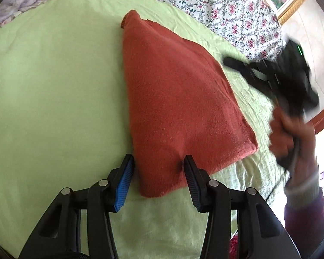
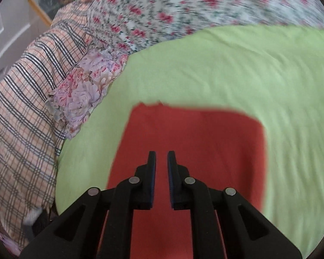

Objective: Fold small clothes

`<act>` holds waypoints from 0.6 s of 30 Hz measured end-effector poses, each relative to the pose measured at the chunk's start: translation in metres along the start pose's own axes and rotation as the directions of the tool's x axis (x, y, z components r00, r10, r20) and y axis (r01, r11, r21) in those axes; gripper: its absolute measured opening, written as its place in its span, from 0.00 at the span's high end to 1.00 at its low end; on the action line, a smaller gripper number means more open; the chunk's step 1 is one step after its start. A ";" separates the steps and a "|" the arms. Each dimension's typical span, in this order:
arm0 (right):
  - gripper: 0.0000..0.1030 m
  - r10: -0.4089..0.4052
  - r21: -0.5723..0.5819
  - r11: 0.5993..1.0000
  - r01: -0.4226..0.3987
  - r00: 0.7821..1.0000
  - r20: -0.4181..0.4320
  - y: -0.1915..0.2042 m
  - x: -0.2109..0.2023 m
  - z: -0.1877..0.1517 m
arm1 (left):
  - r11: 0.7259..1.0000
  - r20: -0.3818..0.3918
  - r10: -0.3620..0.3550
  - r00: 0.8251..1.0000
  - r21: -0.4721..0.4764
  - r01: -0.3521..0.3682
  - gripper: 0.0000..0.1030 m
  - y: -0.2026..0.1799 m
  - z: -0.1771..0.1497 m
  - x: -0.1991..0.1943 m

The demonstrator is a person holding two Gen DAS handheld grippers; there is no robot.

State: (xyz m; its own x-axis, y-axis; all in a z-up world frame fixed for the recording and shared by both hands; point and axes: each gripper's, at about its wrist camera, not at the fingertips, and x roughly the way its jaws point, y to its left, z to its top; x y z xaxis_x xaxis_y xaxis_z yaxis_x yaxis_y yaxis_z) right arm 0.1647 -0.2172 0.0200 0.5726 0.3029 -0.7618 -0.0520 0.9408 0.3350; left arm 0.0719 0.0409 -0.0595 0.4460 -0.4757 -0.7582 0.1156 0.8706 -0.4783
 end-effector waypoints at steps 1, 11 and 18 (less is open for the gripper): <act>0.88 -0.011 0.014 1.000 0.011 1.000 0.001 -0.004 -0.011 -0.015 | 1.000 0.005 0.006 1.000 -0.001 -0.006 0.54 -0.002 0.000 -0.002; 0.66 -0.075 0.064 0.995 0.073 0.997 0.028 -0.024 -0.078 -0.101 | 0.998 0.029 0.046 0.999 0.029 -0.047 0.54 -0.014 -0.010 -0.022; 0.65 -0.087 0.074 0.994 0.086 0.996 0.003 -0.025 -0.098 -0.141 | 0.989 0.042 0.095 0.995 0.106 -0.099 0.54 -0.036 -0.024 -0.030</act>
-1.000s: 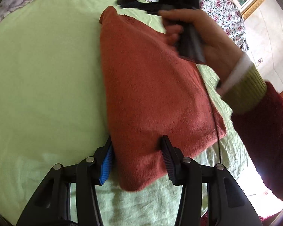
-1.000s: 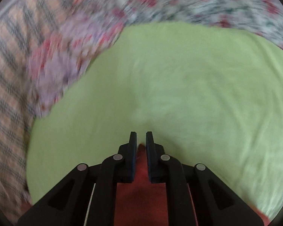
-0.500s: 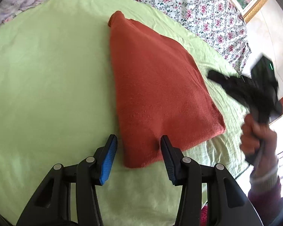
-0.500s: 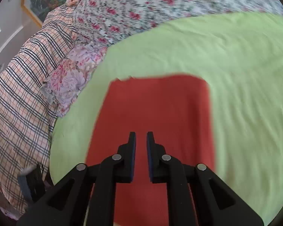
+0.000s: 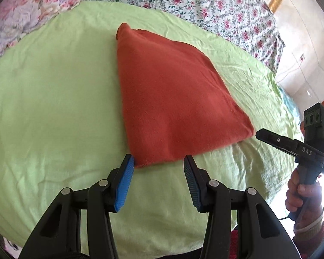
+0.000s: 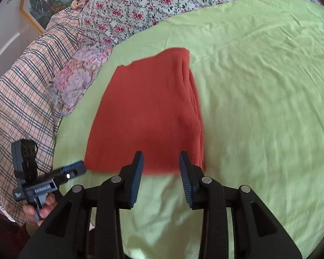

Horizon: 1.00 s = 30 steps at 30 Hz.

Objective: Fold small clothes

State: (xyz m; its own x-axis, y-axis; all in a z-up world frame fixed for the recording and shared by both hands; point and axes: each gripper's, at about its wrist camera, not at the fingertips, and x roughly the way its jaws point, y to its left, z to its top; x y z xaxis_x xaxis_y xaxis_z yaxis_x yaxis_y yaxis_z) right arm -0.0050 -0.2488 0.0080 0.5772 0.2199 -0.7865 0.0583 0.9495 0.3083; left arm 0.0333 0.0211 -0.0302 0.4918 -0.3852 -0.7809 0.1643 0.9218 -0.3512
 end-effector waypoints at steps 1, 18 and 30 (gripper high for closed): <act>0.65 -0.003 -0.001 1.000 0.003 1.000 -0.003 0.000 -0.001 -0.004 | 1.000 -0.003 0.000 1.000 0.002 0.000 0.54 -0.001 -0.003 -0.001; 0.53 -0.065 -0.063 0.996 0.067 0.998 0.023 0.010 -0.010 -0.017 | 0.997 0.008 0.075 0.997 0.029 -0.075 0.38 -0.006 -0.004 -0.012; 0.20 -0.158 -0.231 0.961 0.152 0.987 -0.009 0.035 -0.016 -0.038 | 0.949 0.039 0.282 0.959 0.138 -0.284 0.18 -0.017 -0.018 -0.024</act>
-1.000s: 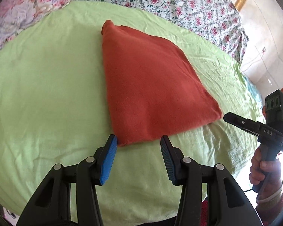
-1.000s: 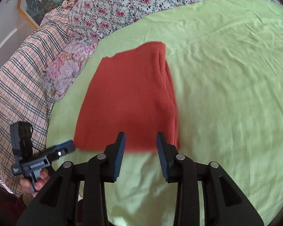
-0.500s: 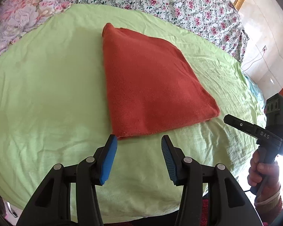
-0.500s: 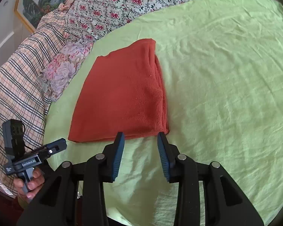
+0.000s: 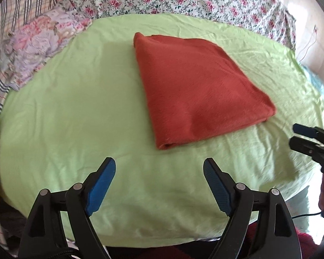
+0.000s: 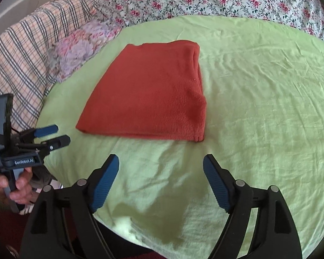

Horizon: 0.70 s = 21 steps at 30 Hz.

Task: Fold small clothes
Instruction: 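Release the folded sweater and pull both open grippers back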

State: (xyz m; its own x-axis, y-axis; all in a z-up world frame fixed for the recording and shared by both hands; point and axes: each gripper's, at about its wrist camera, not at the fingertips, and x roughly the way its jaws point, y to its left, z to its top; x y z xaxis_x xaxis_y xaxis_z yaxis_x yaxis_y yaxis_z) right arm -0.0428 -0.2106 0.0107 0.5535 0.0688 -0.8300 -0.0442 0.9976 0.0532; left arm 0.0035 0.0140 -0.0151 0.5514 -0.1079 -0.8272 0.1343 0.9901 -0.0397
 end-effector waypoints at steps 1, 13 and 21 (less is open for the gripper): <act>0.19 -0.002 -0.002 1.000 0.002 1.000 -0.005 0.000 -0.001 -0.002 | 1.000 -0.001 0.019 1.000 0.007 -0.019 0.18 0.000 -0.001 -0.001; 0.14 -0.005 -0.015 1.000 0.005 1.000 -0.017 0.007 0.009 -0.005 | 0.990 0.014 0.127 0.992 0.063 -0.128 0.11 -0.009 0.005 -0.001; 0.07 -0.008 -0.056 0.998 0.009 1.000 0.018 0.021 0.012 0.020 | 0.993 0.007 0.115 0.993 0.041 -0.115 0.07 -0.006 0.026 0.011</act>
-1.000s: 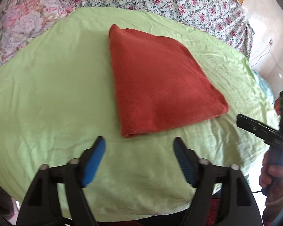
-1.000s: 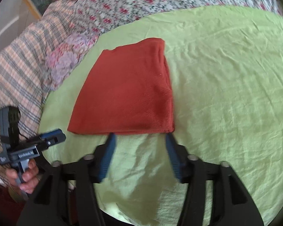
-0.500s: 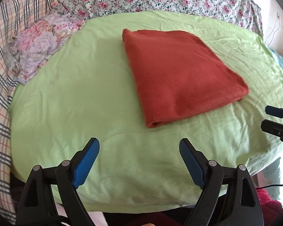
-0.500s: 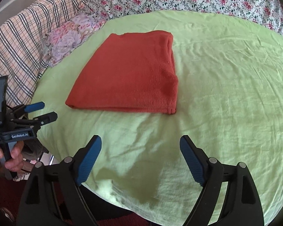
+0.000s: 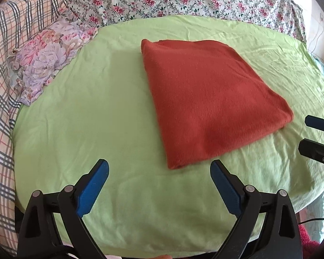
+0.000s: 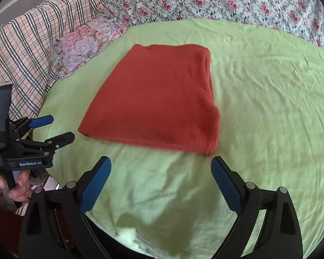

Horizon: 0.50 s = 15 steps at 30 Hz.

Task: Fold small clothes
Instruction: 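Release the folded sweater and pull both open grippers back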

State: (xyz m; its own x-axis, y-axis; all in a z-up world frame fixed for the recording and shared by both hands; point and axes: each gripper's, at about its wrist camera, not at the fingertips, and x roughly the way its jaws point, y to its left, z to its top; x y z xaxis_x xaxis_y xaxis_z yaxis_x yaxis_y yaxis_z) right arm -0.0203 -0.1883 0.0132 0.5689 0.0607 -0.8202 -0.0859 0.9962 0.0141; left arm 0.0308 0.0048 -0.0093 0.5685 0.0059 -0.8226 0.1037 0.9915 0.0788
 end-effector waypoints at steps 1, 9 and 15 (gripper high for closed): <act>0.07 -0.001 -0.007 1.000 0.001 1.000 -0.004 0.001 0.001 0.003 | 1.000 -0.003 0.004 1.000 0.000 -0.004 0.07 0.000 0.003 0.002; 0.04 -0.007 -0.029 1.000 0.006 1.000 -0.028 0.011 0.015 0.019 | 1.000 0.016 0.015 1.000 0.002 -0.015 0.07 -0.003 0.020 0.005; 0.04 0.008 -0.017 1.000 -0.008 1.000 -0.027 0.013 0.023 0.031 | 1.000 0.034 0.016 0.999 -0.009 -0.016 0.06 -0.002 0.030 0.005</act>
State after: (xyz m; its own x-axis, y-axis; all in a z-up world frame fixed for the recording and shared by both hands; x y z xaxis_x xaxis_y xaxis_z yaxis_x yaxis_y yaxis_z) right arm 0.0171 -0.1721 0.0123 0.5459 0.0668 -0.8352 -0.1049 0.9944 0.0110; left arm 0.0580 -0.0008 0.0037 0.5978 0.0178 -0.8014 0.0869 0.9924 0.0869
